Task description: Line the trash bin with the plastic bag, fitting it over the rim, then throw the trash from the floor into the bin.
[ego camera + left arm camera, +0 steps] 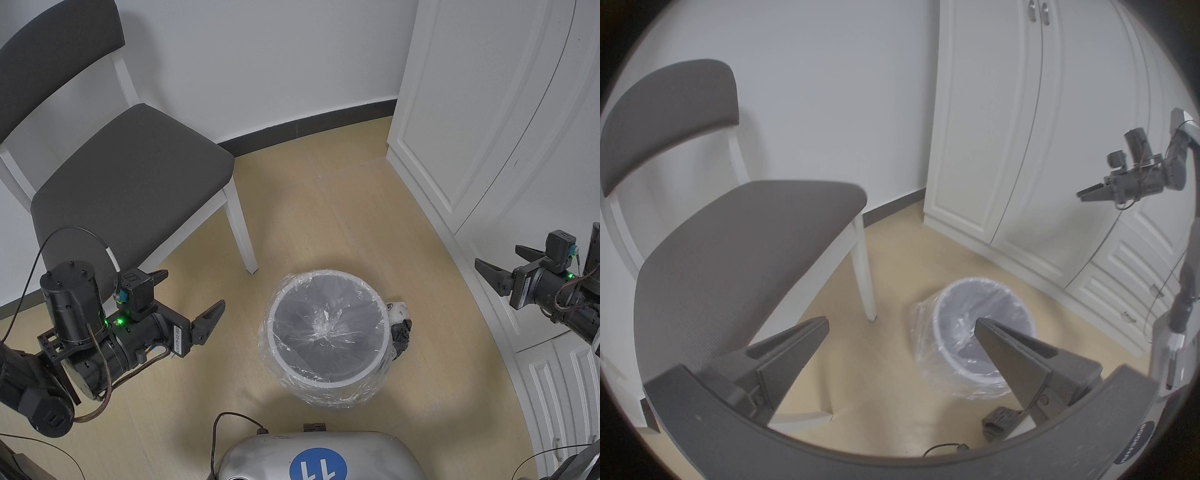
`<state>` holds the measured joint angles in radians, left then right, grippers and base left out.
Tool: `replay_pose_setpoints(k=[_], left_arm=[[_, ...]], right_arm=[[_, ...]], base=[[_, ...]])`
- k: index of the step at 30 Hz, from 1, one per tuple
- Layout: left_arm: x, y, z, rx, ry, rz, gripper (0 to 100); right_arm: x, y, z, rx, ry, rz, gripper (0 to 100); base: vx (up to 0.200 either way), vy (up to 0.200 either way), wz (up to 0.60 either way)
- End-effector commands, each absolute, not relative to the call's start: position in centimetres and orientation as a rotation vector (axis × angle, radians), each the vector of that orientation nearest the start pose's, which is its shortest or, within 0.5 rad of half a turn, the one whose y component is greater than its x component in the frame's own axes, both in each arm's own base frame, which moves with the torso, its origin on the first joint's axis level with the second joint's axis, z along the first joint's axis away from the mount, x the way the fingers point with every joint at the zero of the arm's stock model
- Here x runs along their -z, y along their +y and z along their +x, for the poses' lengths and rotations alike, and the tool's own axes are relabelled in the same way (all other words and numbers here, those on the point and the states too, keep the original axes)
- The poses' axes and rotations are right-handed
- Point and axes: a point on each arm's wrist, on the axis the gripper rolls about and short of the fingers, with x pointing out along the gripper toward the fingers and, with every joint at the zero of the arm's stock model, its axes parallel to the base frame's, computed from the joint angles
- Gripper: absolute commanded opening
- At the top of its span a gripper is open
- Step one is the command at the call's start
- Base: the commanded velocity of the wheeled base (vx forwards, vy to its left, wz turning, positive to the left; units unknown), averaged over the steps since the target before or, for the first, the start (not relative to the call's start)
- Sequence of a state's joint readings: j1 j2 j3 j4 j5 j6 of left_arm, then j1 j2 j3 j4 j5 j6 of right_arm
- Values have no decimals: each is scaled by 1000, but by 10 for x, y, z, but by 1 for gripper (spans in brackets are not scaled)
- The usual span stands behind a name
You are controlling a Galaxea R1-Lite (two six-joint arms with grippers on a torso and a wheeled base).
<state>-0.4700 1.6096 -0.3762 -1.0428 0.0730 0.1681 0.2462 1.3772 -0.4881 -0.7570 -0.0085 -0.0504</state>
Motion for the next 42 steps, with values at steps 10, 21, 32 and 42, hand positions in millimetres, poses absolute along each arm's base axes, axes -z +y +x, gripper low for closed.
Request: replay_pose_setpoints(k=[10, 21, 32, 42], left_arm=[[-173, -101, 150, 522, -26, 168, 100], [-180, -91, 132, 537, -118, 134, 100], [-179, -90, 132, 529, -113, 139, 100], [-176, -91, 134, 525, -95, 149, 100]], right_arm=[[-193, 48, 191, -182, 125, -116, 100], [-147, 53, 228, -197, 351, -135, 100], [-76, 61, 268, -242, 549, -148, 100], [16, 85, 300, -317, 466, -169, 100]], base=[[0, 0, 0], [-109, 0, 0], [-109, 0, 0], [0, 0, 0]])
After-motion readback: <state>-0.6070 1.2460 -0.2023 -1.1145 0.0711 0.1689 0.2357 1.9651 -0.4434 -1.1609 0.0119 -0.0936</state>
